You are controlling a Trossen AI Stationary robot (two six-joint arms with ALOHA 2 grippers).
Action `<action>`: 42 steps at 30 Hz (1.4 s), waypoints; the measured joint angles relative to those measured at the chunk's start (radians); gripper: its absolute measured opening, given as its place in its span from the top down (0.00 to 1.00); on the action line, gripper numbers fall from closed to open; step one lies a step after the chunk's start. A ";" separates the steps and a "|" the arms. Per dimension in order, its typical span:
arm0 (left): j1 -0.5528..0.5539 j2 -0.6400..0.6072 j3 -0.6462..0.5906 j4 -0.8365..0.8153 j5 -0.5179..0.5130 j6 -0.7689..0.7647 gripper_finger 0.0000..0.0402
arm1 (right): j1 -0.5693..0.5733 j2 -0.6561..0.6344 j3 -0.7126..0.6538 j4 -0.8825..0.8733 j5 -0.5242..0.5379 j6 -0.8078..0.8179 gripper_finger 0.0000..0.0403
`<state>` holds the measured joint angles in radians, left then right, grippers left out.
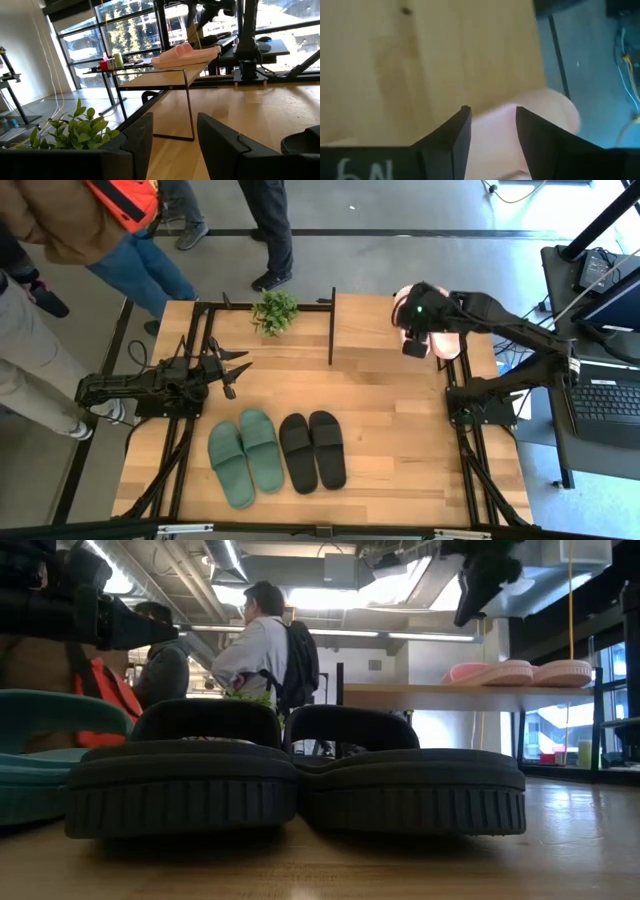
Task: Pick and place slides into the shelf
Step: Put the right black slide under the shelf
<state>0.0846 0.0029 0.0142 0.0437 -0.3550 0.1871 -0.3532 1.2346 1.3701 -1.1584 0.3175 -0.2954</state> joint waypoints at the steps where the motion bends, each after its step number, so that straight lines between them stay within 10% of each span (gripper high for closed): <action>1: 0.000 0.000 0.000 0.000 0.000 0.000 0.64 | 0.031 0.002 0.000 0.000 0.000 0.022 0.61; 27: 0.000 0.000 0.000 0.000 0.000 0.000 0.64 | 0.769 0.421 -0.001 0.363 0.003 0.347 0.61; 42: 0.000 0.000 0.000 0.000 0.000 0.000 0.64 | 0.933 0.669 -0.001 0.639 0.241 0.397 0.61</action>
<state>0.0849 0.0028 0.0143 0.0437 -0.3546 0.1872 0.5799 1.9038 1.3689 -0.5193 0.5588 0.1015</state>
